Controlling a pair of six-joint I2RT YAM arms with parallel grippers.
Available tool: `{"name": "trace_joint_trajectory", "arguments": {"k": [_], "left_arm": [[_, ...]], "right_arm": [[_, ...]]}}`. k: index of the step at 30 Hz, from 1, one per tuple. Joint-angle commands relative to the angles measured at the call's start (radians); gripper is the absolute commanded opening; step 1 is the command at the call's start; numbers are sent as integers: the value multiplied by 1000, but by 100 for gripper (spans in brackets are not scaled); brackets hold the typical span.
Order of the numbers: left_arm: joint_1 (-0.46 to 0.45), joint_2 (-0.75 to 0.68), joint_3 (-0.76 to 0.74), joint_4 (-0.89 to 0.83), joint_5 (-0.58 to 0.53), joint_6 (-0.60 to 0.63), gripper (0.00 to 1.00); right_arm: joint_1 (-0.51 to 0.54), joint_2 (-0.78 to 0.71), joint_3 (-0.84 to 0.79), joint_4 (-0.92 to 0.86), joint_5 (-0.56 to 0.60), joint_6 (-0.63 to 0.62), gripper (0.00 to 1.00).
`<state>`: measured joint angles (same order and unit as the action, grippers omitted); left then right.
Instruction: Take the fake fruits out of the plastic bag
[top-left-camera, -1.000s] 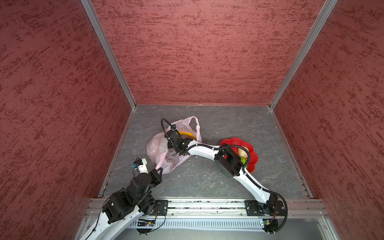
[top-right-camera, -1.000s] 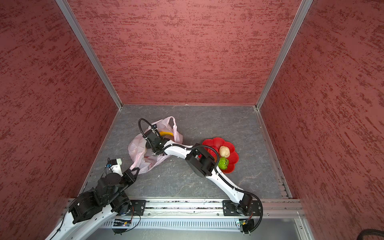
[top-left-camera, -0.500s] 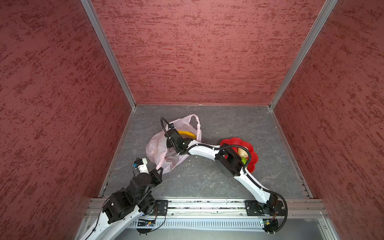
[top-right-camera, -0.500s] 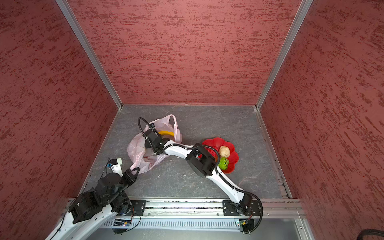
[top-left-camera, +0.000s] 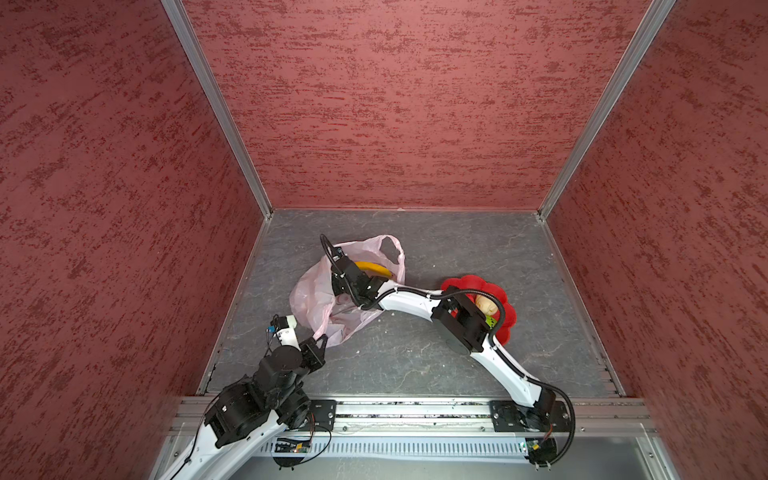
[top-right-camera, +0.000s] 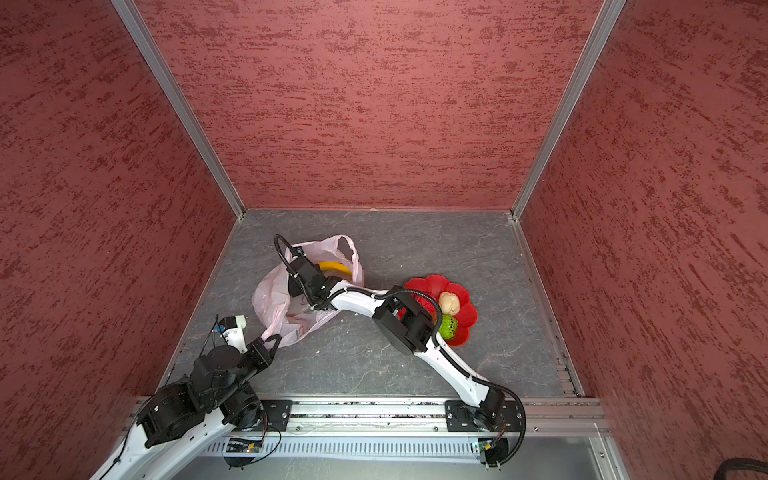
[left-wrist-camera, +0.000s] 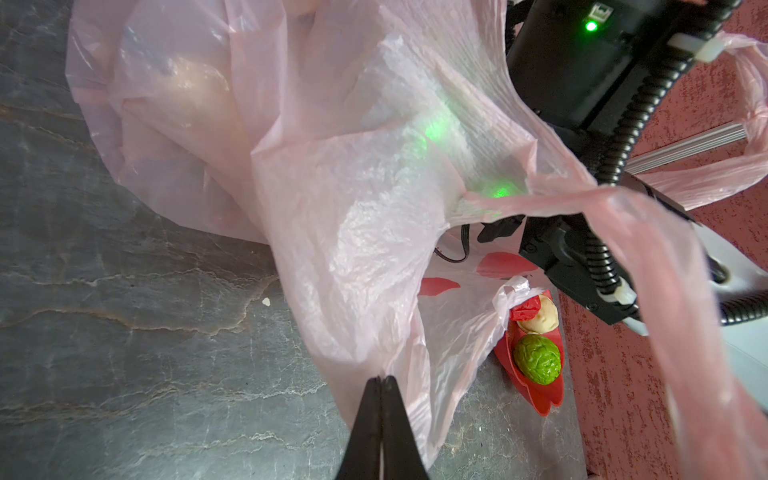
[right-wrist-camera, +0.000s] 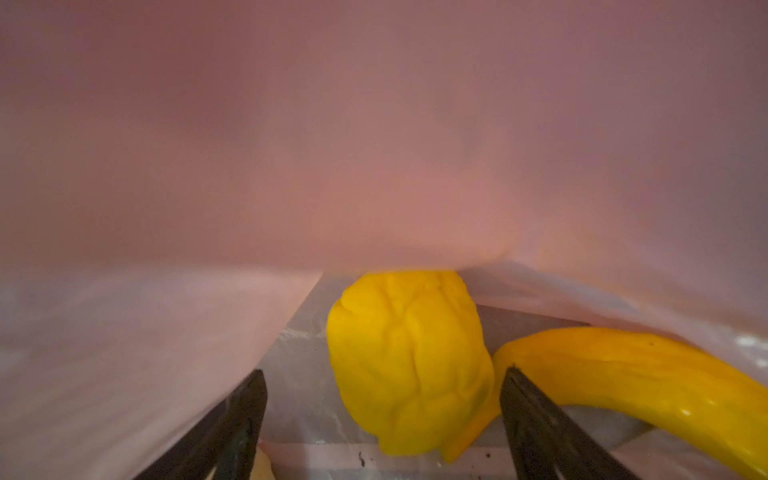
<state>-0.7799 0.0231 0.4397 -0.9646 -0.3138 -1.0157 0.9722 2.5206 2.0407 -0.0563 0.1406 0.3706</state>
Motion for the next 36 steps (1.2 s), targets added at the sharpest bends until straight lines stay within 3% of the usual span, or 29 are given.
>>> {"name": "trace_joint_trajectory", "arguments": {"k": [1, 18, 31, 36], "left_arm": [[-1, -12, 23, 32, 20, 41, 0], [-1, -12, 24, 79, 61, 100, 0], [-1, -12, 77, -37, -151, 40, 0], [0, -12, 88, -72, -185, 21, 0]], "right_arm": [[-20, -12, 46, 11, -33, -41, 91], [-49, 37, 83, 71, -234, -113, 90], [-49, 89, 163, -13, -328, -119, 86], [-49, 102, 183, -26, -345, -122, 87]]}}
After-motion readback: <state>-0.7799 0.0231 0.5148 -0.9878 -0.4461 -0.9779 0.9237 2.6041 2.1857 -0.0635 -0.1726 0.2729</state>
